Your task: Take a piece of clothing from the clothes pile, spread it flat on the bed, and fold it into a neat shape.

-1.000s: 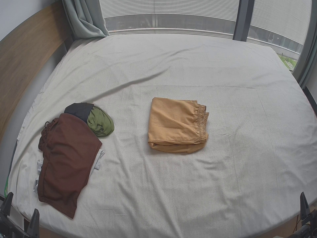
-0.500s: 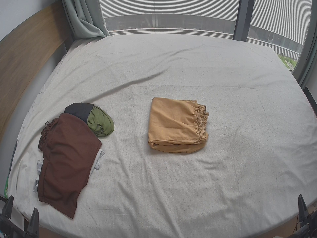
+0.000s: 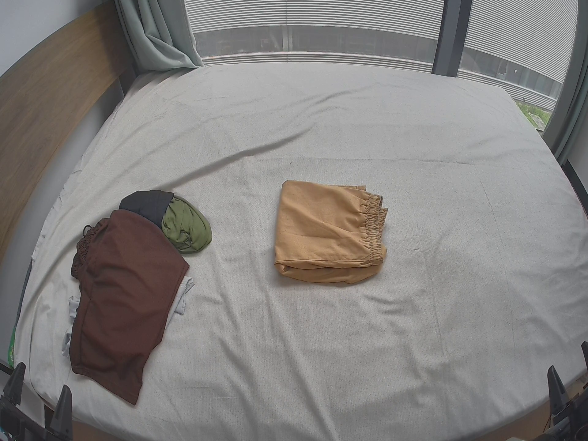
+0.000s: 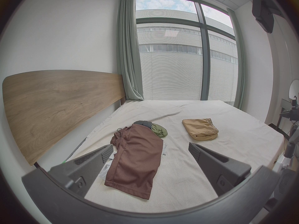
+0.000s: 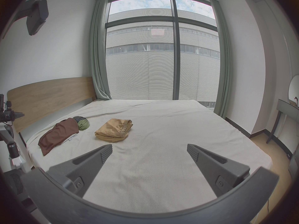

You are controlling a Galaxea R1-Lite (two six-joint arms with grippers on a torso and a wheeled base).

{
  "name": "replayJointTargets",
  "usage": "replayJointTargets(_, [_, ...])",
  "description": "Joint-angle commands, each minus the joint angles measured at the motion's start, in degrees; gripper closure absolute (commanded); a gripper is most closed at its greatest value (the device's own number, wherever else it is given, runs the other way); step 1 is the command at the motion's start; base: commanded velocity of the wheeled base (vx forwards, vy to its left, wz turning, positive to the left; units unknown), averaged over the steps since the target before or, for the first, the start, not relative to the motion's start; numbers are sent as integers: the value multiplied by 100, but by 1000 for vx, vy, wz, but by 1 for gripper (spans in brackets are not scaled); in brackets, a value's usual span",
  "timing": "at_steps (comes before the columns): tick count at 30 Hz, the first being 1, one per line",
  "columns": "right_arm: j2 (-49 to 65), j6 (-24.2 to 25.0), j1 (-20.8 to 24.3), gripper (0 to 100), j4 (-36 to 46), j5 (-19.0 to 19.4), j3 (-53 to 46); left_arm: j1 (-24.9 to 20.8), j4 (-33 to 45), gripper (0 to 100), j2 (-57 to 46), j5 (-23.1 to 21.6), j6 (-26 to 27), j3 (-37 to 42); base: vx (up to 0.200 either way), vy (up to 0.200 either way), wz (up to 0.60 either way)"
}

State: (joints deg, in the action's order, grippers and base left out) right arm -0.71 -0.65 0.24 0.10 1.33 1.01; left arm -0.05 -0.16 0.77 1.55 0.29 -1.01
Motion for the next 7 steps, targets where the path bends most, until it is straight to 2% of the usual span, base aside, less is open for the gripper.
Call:
replayJointTargets(1, [62,-6,11,0,-1,-1,-92,-4,-2,0,-68,3,-3,101,0,0,0])
replayJointTargets(7, [53,12,2,0,-1,-10,-92,-4,7,0,-68,3,-3,101,0,0,0])
